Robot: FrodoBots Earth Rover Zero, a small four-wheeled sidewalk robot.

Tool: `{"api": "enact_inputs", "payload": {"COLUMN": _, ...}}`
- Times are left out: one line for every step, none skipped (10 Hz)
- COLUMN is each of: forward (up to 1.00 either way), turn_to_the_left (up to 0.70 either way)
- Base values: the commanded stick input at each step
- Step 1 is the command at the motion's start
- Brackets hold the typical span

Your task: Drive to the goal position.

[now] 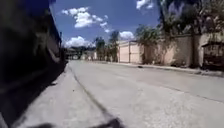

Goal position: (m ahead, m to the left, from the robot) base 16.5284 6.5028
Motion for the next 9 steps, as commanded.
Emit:
{"api": "enact_inputs", "payload": {"forward": 1.00, "turn_to_the_left": 0.00}}
{"api": "enact_inputs", "payload": {"forward": 1.00, "turn_to_the_left": 0.00}}
{"api": "enact_inputs", "payload": {"forward": 1.00, "turn_to_the_left": 0.00}}
{"api": "enact_inputs", "payload": {"forward": 1.00, "turn_to_the_left": 0.00}}
{"api": "enact_inputs", "payload": {"forward": 1.00, "turn_to_the_left": 0.00}}
{"api": "enact_inputs", "payload": {"forward": 1.00, "turn_to_the_left": 0.00}}
{"api": "enact_inputs", "payload": {"forward": 1.00, "turn_to_the_left": 0.00}}
{"api": "enact_inputs", "payload": {"forward": 1.00, "turn_to_the_left": 0.00}}
{"api": "enact_inputs", "payload": {"forward": 1.00, "turn_to_the_left": 0.00}}
